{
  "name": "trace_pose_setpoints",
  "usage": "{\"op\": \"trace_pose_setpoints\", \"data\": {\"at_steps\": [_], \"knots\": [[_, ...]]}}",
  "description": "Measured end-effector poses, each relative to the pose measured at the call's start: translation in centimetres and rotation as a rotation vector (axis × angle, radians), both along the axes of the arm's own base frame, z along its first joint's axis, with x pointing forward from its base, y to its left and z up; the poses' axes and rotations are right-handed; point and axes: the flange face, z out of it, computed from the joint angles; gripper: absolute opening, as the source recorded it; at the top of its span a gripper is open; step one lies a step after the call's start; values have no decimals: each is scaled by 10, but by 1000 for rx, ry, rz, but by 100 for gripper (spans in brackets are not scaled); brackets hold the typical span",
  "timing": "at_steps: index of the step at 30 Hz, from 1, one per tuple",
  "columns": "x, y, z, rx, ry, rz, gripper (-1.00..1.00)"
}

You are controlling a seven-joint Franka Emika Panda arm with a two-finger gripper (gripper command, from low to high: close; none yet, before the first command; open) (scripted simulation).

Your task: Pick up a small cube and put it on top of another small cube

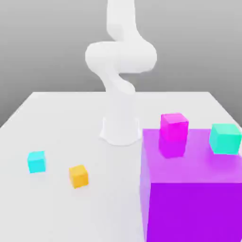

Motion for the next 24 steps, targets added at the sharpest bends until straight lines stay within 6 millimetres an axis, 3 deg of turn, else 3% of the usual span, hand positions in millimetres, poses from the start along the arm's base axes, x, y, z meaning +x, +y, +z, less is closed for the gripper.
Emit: {"op": "trace_pose_setpoints", "data": {"at_steps": [4,9,12,16,21,24], "knots": [[28,-72,-94,70,130,-218,0],[16,-156,-208,167,271,-478,0],[-12,-198,-274,233,351,-636,0],[-67,-238,-358,329,451,-847,0],[-161,-259,-450,472,565,-1128,0],[-171,-257,-481,489,586,-1156,0]]}}
